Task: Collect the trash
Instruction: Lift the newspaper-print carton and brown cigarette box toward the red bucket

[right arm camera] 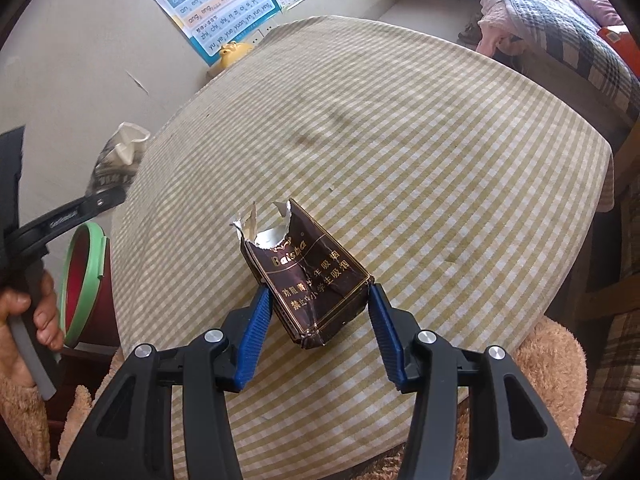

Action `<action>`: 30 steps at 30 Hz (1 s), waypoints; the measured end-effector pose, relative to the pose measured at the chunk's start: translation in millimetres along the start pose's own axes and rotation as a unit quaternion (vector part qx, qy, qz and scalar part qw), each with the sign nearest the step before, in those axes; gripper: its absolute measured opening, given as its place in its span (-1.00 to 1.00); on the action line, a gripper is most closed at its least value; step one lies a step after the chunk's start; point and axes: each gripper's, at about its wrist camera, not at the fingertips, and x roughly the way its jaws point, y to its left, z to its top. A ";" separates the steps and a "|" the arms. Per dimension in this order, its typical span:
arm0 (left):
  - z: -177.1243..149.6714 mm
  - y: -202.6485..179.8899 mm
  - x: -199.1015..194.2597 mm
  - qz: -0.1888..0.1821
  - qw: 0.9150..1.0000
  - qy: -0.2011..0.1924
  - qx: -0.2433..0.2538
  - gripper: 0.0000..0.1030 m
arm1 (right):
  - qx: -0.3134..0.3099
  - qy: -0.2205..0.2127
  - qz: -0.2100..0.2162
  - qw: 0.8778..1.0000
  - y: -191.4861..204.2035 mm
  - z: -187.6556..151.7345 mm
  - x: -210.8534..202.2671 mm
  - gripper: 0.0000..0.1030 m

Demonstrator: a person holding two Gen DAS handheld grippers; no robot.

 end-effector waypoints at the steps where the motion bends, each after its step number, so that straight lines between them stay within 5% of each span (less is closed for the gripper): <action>1: -2.5 4.2 -2.7 0.005 1.000 -0.003 -0.005 -0.40 | -0.002 -0.002 -0.002 1.000 1.1 0.1 -1.0 -0.11; 19: -19.8 56.8 -44.2 0.044 0.996 -0.051 -0.056 -0.40 | -0.010 -0.030 0.013 0.999 28.1 7.9 -23.5 -0.16; 30: -23.2 74.1 -70.1 0.058 0.992 -0.085 -0.070 -0.40 | -0.050 -0.061 0.058 0.995 87.5 35.2 -40.6 -0.16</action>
